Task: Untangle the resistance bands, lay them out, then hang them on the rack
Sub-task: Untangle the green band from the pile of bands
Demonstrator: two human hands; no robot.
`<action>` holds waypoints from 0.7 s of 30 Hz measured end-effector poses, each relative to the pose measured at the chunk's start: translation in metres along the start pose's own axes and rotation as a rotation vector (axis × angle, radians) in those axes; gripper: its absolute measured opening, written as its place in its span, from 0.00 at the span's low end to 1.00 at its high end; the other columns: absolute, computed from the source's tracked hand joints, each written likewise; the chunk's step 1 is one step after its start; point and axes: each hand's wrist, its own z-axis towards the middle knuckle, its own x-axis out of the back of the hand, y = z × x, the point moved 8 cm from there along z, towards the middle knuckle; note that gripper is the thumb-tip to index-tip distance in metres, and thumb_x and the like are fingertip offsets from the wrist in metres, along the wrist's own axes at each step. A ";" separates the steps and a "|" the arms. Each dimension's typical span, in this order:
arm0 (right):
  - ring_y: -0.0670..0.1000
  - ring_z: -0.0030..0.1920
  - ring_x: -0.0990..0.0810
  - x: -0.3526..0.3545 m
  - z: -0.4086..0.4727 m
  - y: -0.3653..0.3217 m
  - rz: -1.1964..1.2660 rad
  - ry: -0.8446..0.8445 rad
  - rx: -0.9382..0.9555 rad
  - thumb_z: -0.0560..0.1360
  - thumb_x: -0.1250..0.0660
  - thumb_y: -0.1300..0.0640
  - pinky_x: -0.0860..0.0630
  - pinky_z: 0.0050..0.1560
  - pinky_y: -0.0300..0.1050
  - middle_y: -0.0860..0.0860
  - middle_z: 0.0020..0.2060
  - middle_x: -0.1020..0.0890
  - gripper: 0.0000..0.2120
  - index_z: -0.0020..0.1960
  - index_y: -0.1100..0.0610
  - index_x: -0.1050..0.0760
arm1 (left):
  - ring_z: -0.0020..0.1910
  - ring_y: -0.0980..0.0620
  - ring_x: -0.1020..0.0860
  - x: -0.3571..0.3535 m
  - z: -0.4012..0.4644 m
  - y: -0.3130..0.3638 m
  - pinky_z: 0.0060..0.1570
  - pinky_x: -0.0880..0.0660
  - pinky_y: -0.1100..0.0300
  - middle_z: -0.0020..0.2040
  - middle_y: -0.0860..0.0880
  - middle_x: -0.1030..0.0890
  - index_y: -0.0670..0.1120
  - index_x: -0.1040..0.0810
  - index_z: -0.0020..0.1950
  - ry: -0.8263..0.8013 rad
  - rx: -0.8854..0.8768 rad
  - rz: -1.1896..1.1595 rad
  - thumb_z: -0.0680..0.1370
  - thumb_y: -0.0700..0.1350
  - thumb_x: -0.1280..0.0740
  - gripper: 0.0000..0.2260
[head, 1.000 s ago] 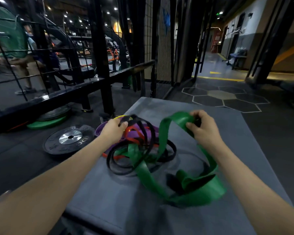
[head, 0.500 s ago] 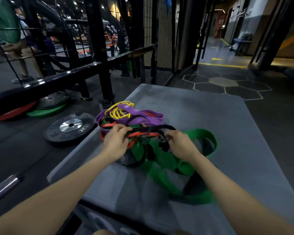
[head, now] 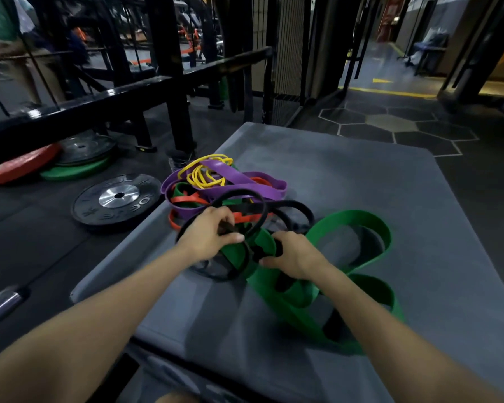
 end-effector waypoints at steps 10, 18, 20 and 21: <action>0.58 0.64 0.32 -0.022 -0.006 -0.006 -0.125 0.075 0.021 0.64 0.23 0.47 0.33 0.65 0.49 0.57 0.62 0.29 0.36 0.64 0.61 0.34 | 0.36 0.50 0.24 0.011 -0.006 -0.020 0.44 0.25 0.52 0.37 0.51 0.23 0.50 0.30 0.43 0.038 0.140 -0.140 0.69 0.44 0.25 0.13; 0.60 0.60 0.26 -0.026 -0.004 -0.014 -0.289 0.150 0.023 0.69 0.27 0.54 0.29 0.56 0.50 0.58 0.59 0.23 0.22 0.58 0.60 0.31 | 0.58 0.46 0.29 0.002 -0.003 0.012 0.61 0.30 0.51 0.53 0.49 0.30 0.56 0.22 0.54 -0.005 0.089 0.158 0.72 0.48 0.32 0.10; 0.59 0.59 0.25 -0.022 -0.007 -0.015 -0.299 0.207 0.050 0.70 0.30 0.56 0.30 0.54 0.49 0.57 0.58 0.22 0.17 0.57 0.59 0.29 | 0.61 0.46 0.30 -0.004 0.000 0.015 0.63 0.31 0.52 0.56 0.48 0.31 0.58 0.21 0.54 -0.051 0.136 0.245 0.73 0.56 0.34 0.11; 0.59 0.59 0.25 -0.021 -0.007 -0.016 -0.308 0.226 0.062 0.71 0.31 0.56 0.30 0.54 0.49 0.57 0.57 0.22 0.16 0.56 0.59 0.29 | 0.62 0.46 0.30 -0.009 0.002 0.018 0.62 0.32 0.51 0.58 0.47 0.31 0.58 0.21 0.55 -0.083 0.136 0.310 0.73 0.58 0.35 0.12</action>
